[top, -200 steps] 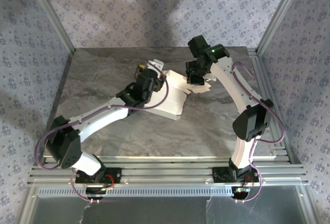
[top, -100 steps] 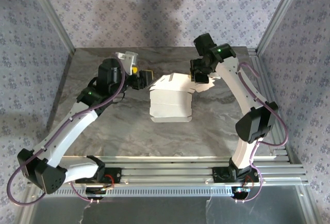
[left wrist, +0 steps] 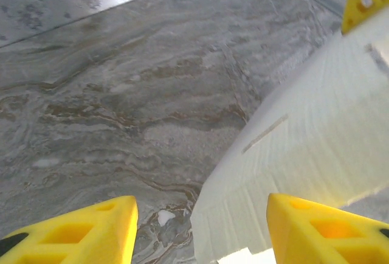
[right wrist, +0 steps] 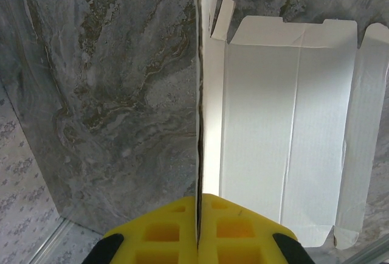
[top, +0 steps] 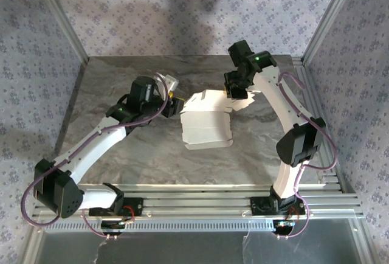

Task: Fold the paper box

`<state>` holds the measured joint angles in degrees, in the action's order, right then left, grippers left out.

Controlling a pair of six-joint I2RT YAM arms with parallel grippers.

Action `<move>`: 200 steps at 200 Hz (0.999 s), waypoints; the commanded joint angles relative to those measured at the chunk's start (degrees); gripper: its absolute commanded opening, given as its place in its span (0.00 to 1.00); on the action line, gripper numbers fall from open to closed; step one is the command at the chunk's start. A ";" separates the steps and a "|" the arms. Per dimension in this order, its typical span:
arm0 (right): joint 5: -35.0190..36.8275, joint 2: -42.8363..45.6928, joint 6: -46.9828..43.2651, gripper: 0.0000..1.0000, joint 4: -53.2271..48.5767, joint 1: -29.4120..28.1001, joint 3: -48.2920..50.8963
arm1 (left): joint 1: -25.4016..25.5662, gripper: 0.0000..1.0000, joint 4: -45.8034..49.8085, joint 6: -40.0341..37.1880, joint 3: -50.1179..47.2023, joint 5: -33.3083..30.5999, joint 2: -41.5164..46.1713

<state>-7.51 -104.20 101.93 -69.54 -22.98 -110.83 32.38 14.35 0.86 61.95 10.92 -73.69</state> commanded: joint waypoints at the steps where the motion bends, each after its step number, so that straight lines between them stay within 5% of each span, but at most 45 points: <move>1: -0.48 -0.91 -1.28 0.00 -2.07 0.51 -1.06 | 0.37 0.59 -3.82 -6.38 1.06 6.47 0.07; 113: -2.34 -2.58 -2.00 0.00 -0.22 0.63 -1.93 | 3.48 0.64 -3.98 -10.39 3.40 8.50 -5.32; 200: -4.12 -3.00 -2.16 0.00 0.55 0.32 -1.85 | 5.15 0.70 -6.90 -12.33 5.55 3.99 -9.78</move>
<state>-10.04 -106.63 100.38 -68.38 -22.48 -110.93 36.40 10.33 -9.39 64.60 16.34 -82.46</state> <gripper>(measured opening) 0.056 0.685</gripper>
